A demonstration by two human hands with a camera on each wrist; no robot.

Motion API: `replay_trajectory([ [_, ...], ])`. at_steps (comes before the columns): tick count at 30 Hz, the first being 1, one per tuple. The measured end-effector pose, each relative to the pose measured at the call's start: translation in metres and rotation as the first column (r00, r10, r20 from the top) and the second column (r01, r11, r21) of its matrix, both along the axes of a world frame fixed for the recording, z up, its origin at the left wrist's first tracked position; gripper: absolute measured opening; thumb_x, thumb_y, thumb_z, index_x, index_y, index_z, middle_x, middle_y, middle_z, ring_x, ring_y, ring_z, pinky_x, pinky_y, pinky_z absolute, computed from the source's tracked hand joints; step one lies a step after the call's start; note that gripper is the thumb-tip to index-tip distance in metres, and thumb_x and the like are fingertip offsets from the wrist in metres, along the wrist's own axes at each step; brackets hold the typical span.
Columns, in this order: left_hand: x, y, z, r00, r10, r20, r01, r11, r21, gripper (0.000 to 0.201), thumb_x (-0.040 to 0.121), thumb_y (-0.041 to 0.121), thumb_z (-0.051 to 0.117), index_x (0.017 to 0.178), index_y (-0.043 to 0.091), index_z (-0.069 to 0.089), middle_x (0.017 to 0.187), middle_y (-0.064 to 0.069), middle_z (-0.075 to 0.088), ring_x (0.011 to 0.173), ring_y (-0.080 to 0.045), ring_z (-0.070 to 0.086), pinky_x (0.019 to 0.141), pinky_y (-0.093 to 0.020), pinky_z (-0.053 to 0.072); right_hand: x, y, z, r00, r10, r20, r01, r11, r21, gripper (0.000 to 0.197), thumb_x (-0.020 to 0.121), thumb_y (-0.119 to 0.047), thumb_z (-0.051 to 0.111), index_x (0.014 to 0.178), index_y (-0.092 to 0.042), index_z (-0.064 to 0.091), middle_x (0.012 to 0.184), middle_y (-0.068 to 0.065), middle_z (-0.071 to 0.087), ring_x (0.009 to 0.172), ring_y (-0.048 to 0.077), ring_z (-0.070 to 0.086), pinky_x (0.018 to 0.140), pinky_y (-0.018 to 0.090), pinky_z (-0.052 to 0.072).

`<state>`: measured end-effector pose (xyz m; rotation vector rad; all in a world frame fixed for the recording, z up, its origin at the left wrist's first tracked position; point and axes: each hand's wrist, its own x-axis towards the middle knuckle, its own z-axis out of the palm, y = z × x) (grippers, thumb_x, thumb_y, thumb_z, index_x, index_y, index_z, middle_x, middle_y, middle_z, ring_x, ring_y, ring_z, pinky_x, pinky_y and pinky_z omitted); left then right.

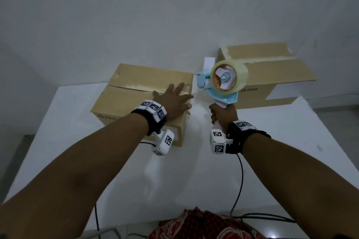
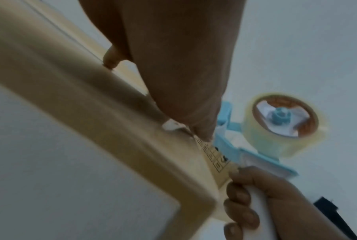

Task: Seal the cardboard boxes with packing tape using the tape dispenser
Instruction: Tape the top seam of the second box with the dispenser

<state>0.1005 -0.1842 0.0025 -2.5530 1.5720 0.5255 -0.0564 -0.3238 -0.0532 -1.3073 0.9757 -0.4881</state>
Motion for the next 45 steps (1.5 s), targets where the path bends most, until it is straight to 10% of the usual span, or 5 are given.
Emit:
replay_trajectory([
  [18, 0.027, 0.026, 0.017, 0.96, 0.277, -0.043, -0.268, 0.952, 0.147, 0.11, 0.058, 0.094, 0.048, 0.146, 0.057, -0.006, 0.161, 0.001, -0.023, 0.146, -0.038, -0.022, 0.108, -0.074, -0.001, 0.013, -0.013, 0.02, 0.993, -0.019, 0.116, 0.001, 0.988, 0.152, 0.019, 0.085, 0.0, 0.057, 0.068, -0.003, 0.05, 0.052, 0.008, 0.043, 0.039, 0.019, 0.037, 0.046, 0.028, 0.036],
  [28, 0.018, 0.008, 0.029, 0.98, 0.193, 0.058, -0.2, 0.961, 0.189, 0.115, 0.058, 0.094, 0.051, 0.152, 0.045, 0.007, 0.158, -0.014, 0.017, 0.137, -0.046, 0.028, 0.106, -0.056, 0.033, 0.043, -0.027, 0.041, 0.993, 0.043, -0.106, -0.045, 0.999, -0.02, 0.015, 0.076, -0.019, 0.068, 0.069, -0.01, 0.058, 0.052, 0.004, 0.057, 0.043, 0.019, 0.053, 0.048, 0.028, 0.047],
  [33, 0.05, 0.013, 0.032, 0.985, 0.168, 0.03, -0.17, 0.962, 0.212, 0.132, 0.042, 0.089, 0.066, 0.148, 0.053, -0.003, 0.162, -0.001, -0.019, 0.146, -0.037, -0.021, 0.102, -0.079, -0.005, 0.056, -0.028, 0.053, 0.988, 0.084, -0.127, -0.085, 0.996, -0.002, 0.04, 0.089, -0.008, 0.061, 0.053, -0.008, 0.045, 0.034, -0.001, 0.048, 0.03, 0.016, 0.046, 0.042, 0.027, 0.041],
  [37, 0.056, 0.017, 0.017, 0.978, 0.205, -0.031, -0.198, 0.967, 0.163, 0.138, 0.034, 0.095, 0.061, 0.146, 0.055, -0.008, 0.162, 0.001, -0.018, 0.147, -0.039, -0.015, 0.104, -0.077, 0.003, 0.06, -0.028, 0.057, 0.987, 0.088, -0.131, -0.107, 0.983, -0.149, 0.036, 0.084, -0.012, 0.066, 0.052, -0.006, 0.05, 0.045, 0.009, 0.052, 0.039, 0.025, 0.047, 0.047, 0.034, 0.042],
  [45, 0.067, -0.015, 0.013, 0.957, 0.271, -0.1, -0.283, 0.949, -0.141, 0.085, 0.082, 0.068, 0.055, 0.152, 0.034, 0.021, 0.156, -0.009, 0.027, 0.141, -0.032, 0.027, 0.111, -0.06, 0.025, 0.076, -0.026, 0.067, 0.961, 0.153, -0.23, -0.216, 0.935, -0.283, 0.03, 0.085, -0.014, 0.064, 0.06, -0.004, 0.05, 0.055, 0.015, 0.054, 0.045, 0.027, 0.053, 0.051, 0.037, 0.046],
])
